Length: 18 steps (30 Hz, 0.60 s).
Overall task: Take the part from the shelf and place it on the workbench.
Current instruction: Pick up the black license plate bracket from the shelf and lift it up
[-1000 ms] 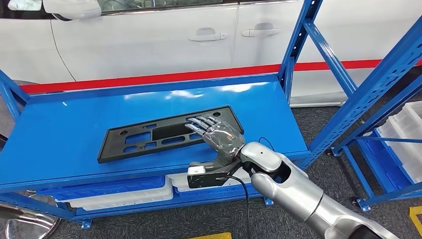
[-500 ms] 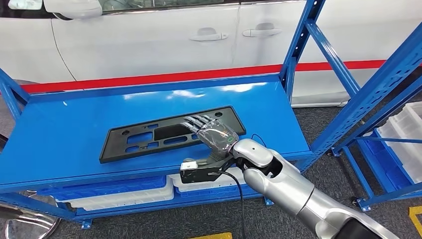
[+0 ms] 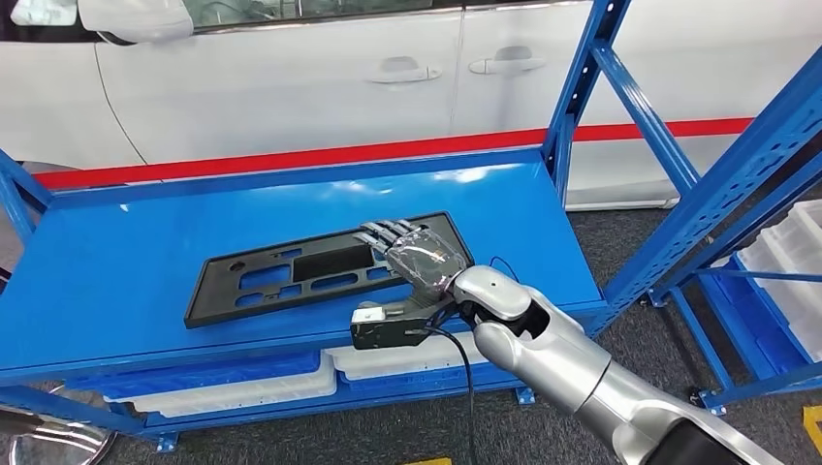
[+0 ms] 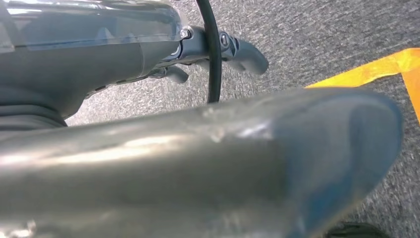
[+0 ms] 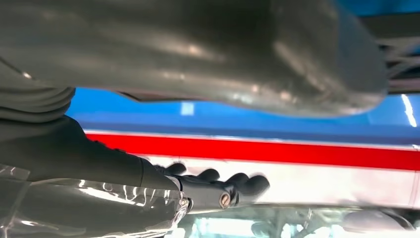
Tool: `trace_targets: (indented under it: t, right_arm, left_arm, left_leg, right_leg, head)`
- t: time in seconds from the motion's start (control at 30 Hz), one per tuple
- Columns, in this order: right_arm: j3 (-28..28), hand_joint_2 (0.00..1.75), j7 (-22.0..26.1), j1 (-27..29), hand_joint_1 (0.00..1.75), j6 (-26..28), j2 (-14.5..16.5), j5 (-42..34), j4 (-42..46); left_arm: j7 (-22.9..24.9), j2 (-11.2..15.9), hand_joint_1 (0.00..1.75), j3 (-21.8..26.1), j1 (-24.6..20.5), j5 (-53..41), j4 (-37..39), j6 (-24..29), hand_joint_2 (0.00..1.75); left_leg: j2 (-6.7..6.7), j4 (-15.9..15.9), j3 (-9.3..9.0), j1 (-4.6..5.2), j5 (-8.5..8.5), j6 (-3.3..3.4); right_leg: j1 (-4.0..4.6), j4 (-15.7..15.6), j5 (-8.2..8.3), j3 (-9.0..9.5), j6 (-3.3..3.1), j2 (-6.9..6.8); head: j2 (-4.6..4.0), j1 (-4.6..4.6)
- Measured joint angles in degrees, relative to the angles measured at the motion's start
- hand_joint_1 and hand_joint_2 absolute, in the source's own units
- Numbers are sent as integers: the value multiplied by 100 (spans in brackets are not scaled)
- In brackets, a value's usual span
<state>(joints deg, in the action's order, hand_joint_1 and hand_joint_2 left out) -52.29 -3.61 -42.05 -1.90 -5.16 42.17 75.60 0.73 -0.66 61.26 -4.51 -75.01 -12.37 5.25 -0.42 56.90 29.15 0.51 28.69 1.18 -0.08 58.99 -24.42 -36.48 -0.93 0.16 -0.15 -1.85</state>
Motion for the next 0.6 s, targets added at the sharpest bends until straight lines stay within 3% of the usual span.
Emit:
trace_targets:
  t: [0.07,0.13,0.17,0.23,0.27,0.3,0.33,0.4,0.43,0.5,0.6]
  right_arm:
    - [6,0,-4,1,0,2,1,-4,-7]
    - [16,0,-7,-9,0,4,4,-8,-8]
    - [20,0,-8,-13,0,5,5,-10,-8]
    - [23,0,-10,-9,0,6,4,-12,-22]
    - [23,0,-11,1,0,6,4,-12,-32]
    - [23,0,-12,11,0,6,3,-12,-43]
    - [23,0,-13,18,0,6,3,-12,-49]
    - [24,0,-13,23,0,7,3,-12,-53]
    - [25,0,-13,20,0,8,3,-12,-55]
    - [25,0,-13,23,0,9,1,-12,-60]
    - [27,131,-10,37,0,15,0,-11,-60]
  left_arm:
    - [0,5,0,0,-6,0,0,2,0]
    - [0,7,0,0,-8,0,0,3,0]
    - [0,9,0,0,-9,0,0,4,0]
    - [-1,9,0,0,-4,0,0,4,0]
    - [-1,9,0,0,4,0,0,4,0]
    - [-1,8,0,0,12,0,0,4,0]
    - [-1,8,0,0,20,0,0,4,0]
    - [-1,9,0,0,22,0,0,4,0]
    - [-1,10,0,0,18,0,0,4,0]
    - [-2,11,0,0,12,0,0,4,0]
    - [-7,9,0,-1,20,-2,0,4,0]
  left_leg:
    - [7,8,-17,-14,48,-63]
    - [11,261,77,-30,207,-139]
    - [12,558,224,-46,339,-177]
    - [13,1357,686,-78,605,-239]
    - [14,1641,891,-96,636,-258]
    - [14,1719,1005,-110,548,-269]
    - [15,1569,1006,-121,348,-272]
    - [18,828,755,-129,-171,-258]
    - [19,489,620,-117,-325,-238]
    - [15,178,504,-89,-382,-180]
    - [12,104,480,-98,-372,-85]
  right_leg:
    - [1,-33,-23,18,-59,12]
    - [-25,-69,-50,84,-126,6]
    - [-38,-82,-66,120,-152,-1]
    - [-40,-83,-106,160,-177,-8]
    - [-40,-80,-128,179,-178,-5]
    - [-41,-75,-154,204,-174,-1]
    - [-42,-68,-182,239,-167,5]
    - [-44,-59,-248,323,-135,12]
    - [-37,-51,-274,344,-112,15]
    - [-20,-51,-293,337,-60,19]
    - [-14,-27,-334,323,23,15]
  head:
    - [0,0]
    - [0,-1]
    - [0,-2]
    - [0,-2]
    - [0,-2]
    - [0,-2]
    - [0,-3]
    - [0,-2]
    - [0,-2]
    - [0,-1]
    - [0,-1]
